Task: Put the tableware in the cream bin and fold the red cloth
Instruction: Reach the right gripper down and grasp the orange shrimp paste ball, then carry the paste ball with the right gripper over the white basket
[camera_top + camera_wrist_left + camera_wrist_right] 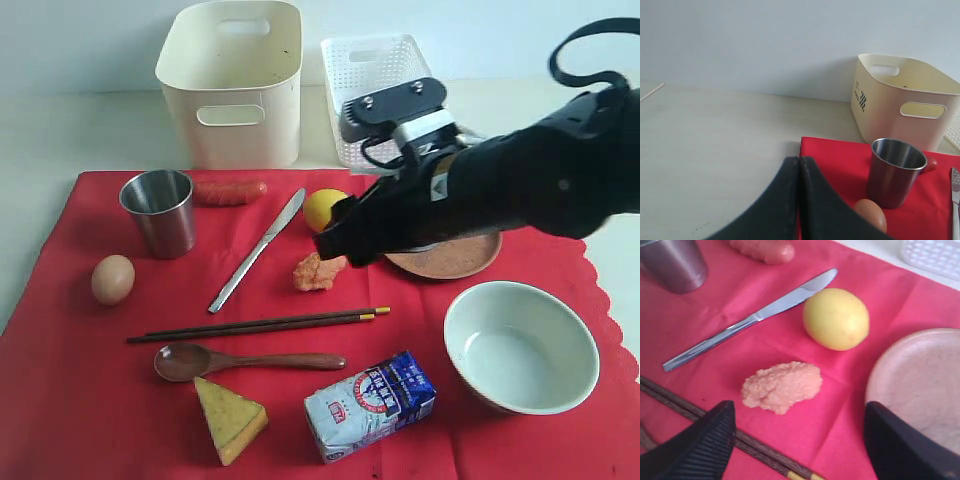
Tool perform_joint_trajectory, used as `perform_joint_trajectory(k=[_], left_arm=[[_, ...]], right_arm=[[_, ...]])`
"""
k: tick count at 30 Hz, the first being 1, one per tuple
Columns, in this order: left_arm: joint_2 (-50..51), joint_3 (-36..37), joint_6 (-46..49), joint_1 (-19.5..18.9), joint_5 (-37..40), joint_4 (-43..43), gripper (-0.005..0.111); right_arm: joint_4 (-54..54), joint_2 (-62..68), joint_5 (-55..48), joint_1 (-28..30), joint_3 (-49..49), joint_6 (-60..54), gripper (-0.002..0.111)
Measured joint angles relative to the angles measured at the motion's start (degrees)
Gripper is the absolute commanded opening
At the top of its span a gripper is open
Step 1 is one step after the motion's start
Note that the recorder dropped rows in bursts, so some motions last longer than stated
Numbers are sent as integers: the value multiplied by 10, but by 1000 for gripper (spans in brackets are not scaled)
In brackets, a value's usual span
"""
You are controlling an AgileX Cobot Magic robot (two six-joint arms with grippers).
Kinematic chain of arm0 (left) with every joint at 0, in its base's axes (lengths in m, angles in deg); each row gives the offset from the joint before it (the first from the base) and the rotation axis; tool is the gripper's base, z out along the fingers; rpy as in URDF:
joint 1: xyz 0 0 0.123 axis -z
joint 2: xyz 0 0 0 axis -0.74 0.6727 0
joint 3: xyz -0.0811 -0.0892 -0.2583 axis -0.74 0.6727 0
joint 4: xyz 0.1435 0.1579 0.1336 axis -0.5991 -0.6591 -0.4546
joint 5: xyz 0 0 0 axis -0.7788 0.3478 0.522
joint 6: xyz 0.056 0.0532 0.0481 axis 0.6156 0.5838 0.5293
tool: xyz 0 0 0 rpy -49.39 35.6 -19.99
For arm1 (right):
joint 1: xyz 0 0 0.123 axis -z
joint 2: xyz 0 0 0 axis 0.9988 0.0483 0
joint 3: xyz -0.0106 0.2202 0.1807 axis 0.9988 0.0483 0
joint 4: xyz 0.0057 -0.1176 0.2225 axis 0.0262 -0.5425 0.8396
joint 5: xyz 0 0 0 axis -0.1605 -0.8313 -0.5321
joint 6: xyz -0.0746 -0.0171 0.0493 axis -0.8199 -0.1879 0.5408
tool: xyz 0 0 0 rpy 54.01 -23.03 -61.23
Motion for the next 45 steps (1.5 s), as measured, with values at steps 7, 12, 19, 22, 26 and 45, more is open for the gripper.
perform_joint_trajectory(k=[7,12,19,22,26,45], left_arm=[[0,0,0,0,0,0,3],[0,0,0,0,0,0,3],[0,0,0,0,0,0,3],[0,0,0,0,0,0,3],[0,0,0,0,0,0,3],[0,0,0,0,0,0,3]], right_arm=[[0,81,-56,-28,-71,-9,81],[0,127,-86,-28,-105,-9,81],[0,189,-91,-28,-144,-9,81],[0,203,-88,-28,-147,-9,80],[0,206,-86,-28,-147,-9,65],[-30,50,-162,-28,-147,-8,1]])
